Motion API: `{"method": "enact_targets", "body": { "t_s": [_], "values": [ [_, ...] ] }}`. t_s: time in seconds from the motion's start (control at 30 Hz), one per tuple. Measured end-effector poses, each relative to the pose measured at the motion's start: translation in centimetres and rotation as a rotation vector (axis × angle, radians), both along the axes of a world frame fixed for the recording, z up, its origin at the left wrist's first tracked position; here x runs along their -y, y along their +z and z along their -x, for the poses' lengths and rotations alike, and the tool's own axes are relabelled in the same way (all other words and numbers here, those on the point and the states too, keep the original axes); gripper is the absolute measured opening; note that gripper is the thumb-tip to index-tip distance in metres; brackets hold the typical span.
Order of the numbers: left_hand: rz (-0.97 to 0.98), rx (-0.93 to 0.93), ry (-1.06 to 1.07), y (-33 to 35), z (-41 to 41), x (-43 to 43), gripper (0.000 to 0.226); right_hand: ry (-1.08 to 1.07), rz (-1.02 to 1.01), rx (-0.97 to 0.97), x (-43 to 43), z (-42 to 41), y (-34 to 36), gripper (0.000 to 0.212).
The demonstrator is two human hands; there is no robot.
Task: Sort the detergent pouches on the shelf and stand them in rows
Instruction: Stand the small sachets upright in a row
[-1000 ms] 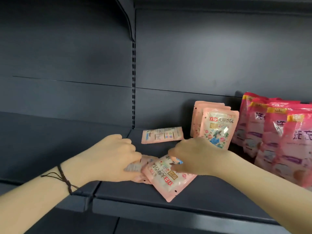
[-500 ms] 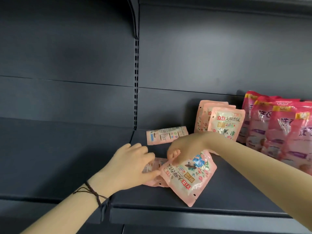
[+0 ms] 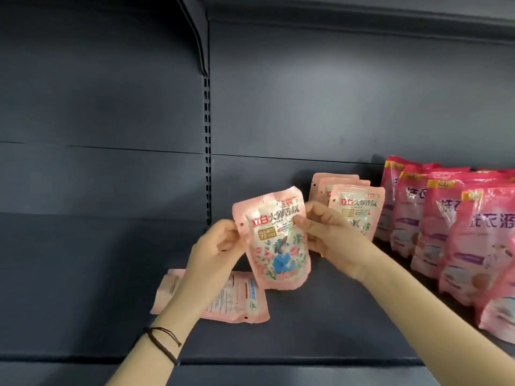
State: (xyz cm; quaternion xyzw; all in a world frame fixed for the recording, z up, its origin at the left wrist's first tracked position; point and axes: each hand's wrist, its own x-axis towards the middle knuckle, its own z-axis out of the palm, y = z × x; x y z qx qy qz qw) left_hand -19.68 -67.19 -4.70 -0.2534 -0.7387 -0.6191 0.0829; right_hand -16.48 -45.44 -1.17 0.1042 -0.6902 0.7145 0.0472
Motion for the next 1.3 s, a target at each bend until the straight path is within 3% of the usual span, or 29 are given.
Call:
{"method": "enact_targets", "body": {
  "t_s": [0.13,0.3,0.4,0.57,0.9,1.03,1.13,1.3],
  "values": [
    [-0.058,0.019,0.013,-0.8,-0.5,-2.4,0.004,-0.115,0.161,-0.011,-0.1,-1.0,-2.5,0.012],
    [-0.054,0.115,0.028,-1.9,-1.2,-4.4,0.021,-0.34,-0.165,0.05,-1.5,-2.2,-4.4,0.014],
    [-0.036,0.068,0.081,-2.1,-1.6,-5.6,0.013,-0.366,-0.243,0.018,-2.3,-2.7,-4.6,0.013],
    [-0.086,0.093,0.027,-0.3,-1.6,-10.2,0.013,-0.442,-0.048,-0.06,-5.1,-3.4,-3.5,0.018],
    [-0.016,0.151,0.002,-0.6,-1.8,-18.9,0.008,-0.629,-0.076,0.064,-11.7,-3.7,-4.7,0.018],
    [-0.001,0.09,0.02,-1.1,-1.9,-19.3,0.009,-0.641,-0.346,0.064,-13.1,-4.3,-4.8,0.012],
    [0.059,0.052,0.011,-1.2,-2.0,-19.4,0.01,-0.644,-0.744,-0.004,-13.8,-5.1,-4.2,0.007],
    [0.181,0.067,-0.017,-1.1,-1.6,-19.2,0.01,-0.628,-1.257,-0.005,-13.6,-6.6,-1.6,0.027]
  ]
}}
